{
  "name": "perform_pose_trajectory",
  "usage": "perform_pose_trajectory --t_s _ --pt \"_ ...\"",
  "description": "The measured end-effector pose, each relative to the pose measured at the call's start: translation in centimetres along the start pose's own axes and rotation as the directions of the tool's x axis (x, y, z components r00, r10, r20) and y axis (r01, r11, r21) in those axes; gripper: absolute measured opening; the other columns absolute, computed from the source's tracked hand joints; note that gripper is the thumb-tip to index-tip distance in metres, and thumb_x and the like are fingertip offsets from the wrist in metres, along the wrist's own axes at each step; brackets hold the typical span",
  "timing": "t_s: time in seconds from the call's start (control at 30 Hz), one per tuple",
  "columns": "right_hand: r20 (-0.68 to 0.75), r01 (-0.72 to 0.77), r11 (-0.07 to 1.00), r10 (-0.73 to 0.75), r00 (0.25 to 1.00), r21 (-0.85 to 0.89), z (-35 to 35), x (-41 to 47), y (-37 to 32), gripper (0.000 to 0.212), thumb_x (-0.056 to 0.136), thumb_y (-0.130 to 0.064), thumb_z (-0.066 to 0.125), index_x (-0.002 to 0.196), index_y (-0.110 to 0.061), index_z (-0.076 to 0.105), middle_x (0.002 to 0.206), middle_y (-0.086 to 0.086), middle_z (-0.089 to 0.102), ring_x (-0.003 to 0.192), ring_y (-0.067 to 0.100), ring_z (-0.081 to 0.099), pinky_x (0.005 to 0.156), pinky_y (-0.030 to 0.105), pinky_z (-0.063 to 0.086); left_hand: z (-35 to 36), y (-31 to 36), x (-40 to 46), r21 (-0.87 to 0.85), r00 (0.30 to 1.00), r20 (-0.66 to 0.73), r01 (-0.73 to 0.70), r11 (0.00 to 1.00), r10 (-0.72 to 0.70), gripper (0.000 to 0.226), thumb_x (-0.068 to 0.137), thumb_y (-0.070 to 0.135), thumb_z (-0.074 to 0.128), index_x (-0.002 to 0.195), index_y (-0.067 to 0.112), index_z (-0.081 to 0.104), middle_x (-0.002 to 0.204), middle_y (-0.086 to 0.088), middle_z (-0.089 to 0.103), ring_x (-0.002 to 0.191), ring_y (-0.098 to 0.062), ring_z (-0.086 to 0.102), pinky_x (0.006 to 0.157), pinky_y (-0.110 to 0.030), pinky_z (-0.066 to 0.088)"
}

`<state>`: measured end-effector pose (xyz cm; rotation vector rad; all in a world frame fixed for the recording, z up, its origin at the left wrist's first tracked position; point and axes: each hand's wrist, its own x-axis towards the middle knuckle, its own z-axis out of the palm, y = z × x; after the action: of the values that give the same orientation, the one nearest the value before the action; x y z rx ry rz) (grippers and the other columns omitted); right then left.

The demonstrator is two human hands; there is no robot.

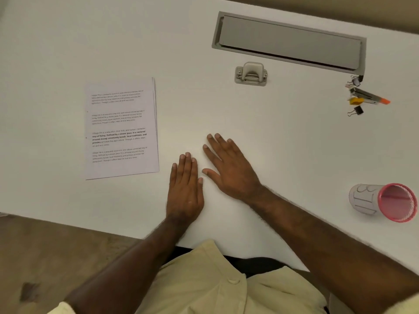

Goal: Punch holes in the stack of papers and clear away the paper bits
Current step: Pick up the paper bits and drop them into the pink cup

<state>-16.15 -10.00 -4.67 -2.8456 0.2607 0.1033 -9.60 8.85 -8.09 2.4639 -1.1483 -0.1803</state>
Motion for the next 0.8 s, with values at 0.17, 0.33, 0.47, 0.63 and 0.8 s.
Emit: perform_pose_trajectory --t_s 0.17,0.33,0.47,0.63,0.8 --pt "0.0 0.079 0.995 -0.079 0.997 -0.067 2.4 -0.8 -1.8 0.08 0.11 -0.065 0.024 0.169 -0.011 0.018 0.179 0.007 0.009 0.167 0.024 0.002 0.134 0.051 0.013 0.1 -0.5 -0.1 -0.119 0.999 -0.029 0.019 0.993 -0.023 0.061 0.105 0.007 0.045 0.163 -0.006 0.029 0.175 -0.021 0.021 0.166 -0.035 0.015 0.134 -0.055 0.017" --pt "-0.024 -0.003 0.998 0.001 1.0 -0.068 3.1 -1.1 -2.0 0.086 0.107 -0.071 0.024 0.17 -0.013 0.014 0.18 0.007 0.003 0.167 0.024 -0.001 0.133 0.053 0.013 0.0 -0.4 0.0 -0.12 0.999 -0.009 0.03 0.992 -0.032 0.061 0.106 0.009 0.043 0.163 -0.005 0.03 0.175 -0.02 0.022 0.165 -0.035 0.015 0.134 -0.055 0.016" --pt "-0.053 -0.088 0.995 0.085 0.995 -0.051 3.3 -1.6 -1.5 0.085 0.108 -0.069 0.026 0.17 -0.013 0.013 0.18 0.006 0.004 0.167 0.023 0.0 0.133 0.05 0.015 -0.4 -0.5 0.4 -0.034 0.999 0.031 -0.019 0.999 0.02 0.062 0.109 0.015 0.043 0.165 -0.005 0.025 0.176 -0.021 0.017 0.166 -0.036 0.012 0.134 -0.057 0.017" --pt "-0.088 -0.19 0.982 0.187 0.978 -0.025 3.1 -3.1 -0.2 0.085 0.109 -0.069 0.026 0.17 -0.012 0.012 0.179 0.006 0.004 0.167 0.021 0.0 0.134 0.047 0.016 -0.7 -0.8 3.1 0.04 0.978 0.158 -0.141 0.989 0.133 0.067 0.112 0.03 0.035 0.167 -0.003 0.015 0.178 -0.021 0.006 0.167 -0.035 0.002 0.133 -0.059 0.014" --pt "-0.11 -0.275 0.961 0.27 0.957 -0.034 2.8 -5.3 1.6 0.085 0.109 -0.068 0.027 0.17 -0.011 0.01 0.179 0.007 0.004 0.167 0.02 -0.001 0.135 0.045 0.014 -0.3 0.8 6.8 0.031 0.959 0.211 -0.203 0.979 0.192 0.066 0.114 0.033 0.028 0.168 -0.001 0.014 0.178 -0.019 0.005 0.167 -0.034 0.0 0.135 -0.057 0.01"
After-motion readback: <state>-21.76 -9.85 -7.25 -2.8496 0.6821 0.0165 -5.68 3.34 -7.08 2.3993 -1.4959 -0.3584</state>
